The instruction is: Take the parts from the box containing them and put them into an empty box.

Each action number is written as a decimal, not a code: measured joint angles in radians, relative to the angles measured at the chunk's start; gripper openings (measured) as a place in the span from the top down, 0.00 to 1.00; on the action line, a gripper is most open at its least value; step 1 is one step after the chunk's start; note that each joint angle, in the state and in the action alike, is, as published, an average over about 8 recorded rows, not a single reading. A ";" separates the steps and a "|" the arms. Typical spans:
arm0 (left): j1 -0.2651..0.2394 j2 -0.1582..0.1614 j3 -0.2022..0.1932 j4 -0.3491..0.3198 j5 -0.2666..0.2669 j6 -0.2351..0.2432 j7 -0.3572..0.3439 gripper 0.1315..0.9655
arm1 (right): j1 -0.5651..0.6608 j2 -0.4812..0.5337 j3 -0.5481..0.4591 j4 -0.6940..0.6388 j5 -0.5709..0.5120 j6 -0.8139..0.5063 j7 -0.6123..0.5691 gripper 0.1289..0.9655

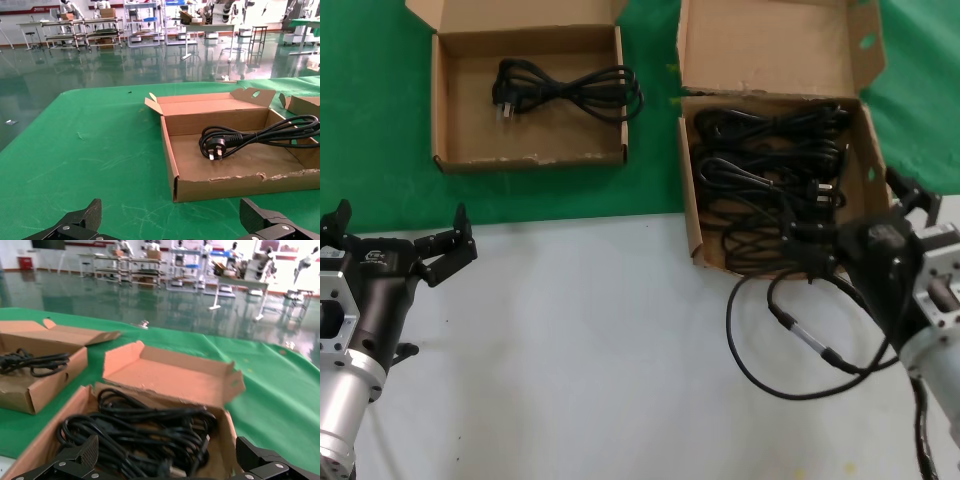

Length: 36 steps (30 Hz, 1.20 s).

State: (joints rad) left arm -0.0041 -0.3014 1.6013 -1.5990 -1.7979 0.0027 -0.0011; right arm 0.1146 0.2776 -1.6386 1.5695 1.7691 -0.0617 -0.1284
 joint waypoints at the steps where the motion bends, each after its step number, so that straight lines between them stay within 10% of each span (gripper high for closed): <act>1: 0.000 0.000 0.000 0.000 0.000 0.000 0.000 0.00 | -0.008 0.002 0.003 0.002 0.002 0.004 0.009 0.00; 36: 0.003 0.001 -0.001 -0.001 -0.002 -0.002 0.001 0.00 | -0.094 0.018 0.032 0.025 0.025 0.051 0.106 0.00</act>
State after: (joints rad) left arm -0.0007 -0.3002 1.6002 -1.5998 -1.7996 0.0005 -0.0002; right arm 0.0203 0.2960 -1.6068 1.5946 1.7945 -0.0109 -0.0226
